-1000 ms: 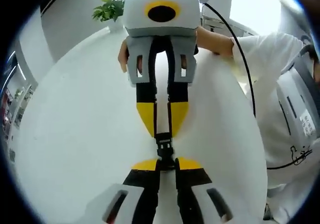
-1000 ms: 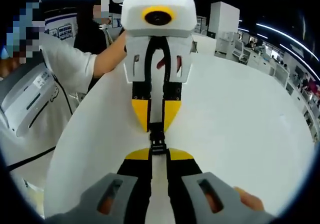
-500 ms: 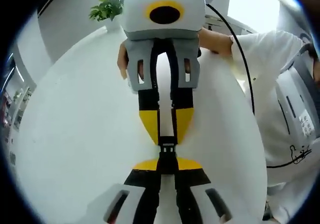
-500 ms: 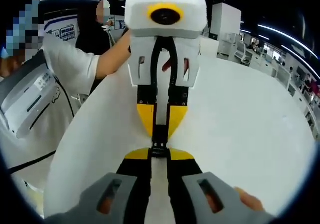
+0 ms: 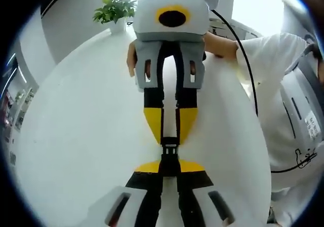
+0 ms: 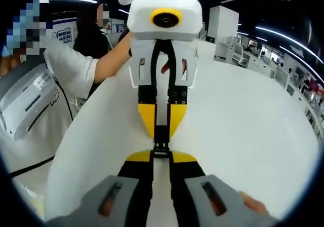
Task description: Snap the two parts of the plastic buckle together until the buckle closes and remains connected.
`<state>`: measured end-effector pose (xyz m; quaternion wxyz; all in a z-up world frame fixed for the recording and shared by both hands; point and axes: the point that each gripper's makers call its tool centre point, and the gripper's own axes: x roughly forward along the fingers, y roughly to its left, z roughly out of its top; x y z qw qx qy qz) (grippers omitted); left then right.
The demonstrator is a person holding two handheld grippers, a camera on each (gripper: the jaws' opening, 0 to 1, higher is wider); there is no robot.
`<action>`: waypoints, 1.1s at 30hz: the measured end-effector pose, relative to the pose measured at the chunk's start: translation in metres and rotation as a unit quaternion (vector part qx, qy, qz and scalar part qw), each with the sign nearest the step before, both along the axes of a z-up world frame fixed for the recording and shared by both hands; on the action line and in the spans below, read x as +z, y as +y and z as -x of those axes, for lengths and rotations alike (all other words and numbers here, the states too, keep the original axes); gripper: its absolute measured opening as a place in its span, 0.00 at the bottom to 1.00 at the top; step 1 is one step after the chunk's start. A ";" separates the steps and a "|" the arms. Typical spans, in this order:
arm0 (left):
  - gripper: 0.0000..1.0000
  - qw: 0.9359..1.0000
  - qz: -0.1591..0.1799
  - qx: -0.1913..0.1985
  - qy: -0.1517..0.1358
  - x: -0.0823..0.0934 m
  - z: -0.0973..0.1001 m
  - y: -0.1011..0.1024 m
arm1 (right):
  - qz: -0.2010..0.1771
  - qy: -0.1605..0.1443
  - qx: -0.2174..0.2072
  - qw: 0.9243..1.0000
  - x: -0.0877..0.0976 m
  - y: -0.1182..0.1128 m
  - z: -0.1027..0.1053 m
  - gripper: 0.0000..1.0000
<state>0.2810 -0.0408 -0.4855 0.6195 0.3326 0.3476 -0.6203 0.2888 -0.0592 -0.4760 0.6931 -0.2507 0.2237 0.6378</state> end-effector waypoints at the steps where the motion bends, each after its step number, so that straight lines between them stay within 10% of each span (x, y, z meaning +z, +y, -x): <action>1: 0.08 1.000 -0.001 0.001 0.002 0.000 0.000 0.000 | 0.001 0.003 -0.004 1.000 0.000 0.000 0.000 0.09; 15: 0.08 1.000 0.000 -0.002 0.001 -0.008 -0.004 -0.005 | -0.005 0.008 0.022 1.000 0.002 0.009 0.001 0.07; 21: 0.10 0.998 0.018 -0.031 -0.051 -0.006 -0.002 -0.008 | -0.013 0.008 0.014 1.000 0.004 0.011 0.004 0.08; 33: 0.15 0.999 0.035 -0.022 -0.030 -0.001 0.003 -0.009 | -0.028 0.008 0.017 0.999 0.001 0.012 0.002 0.12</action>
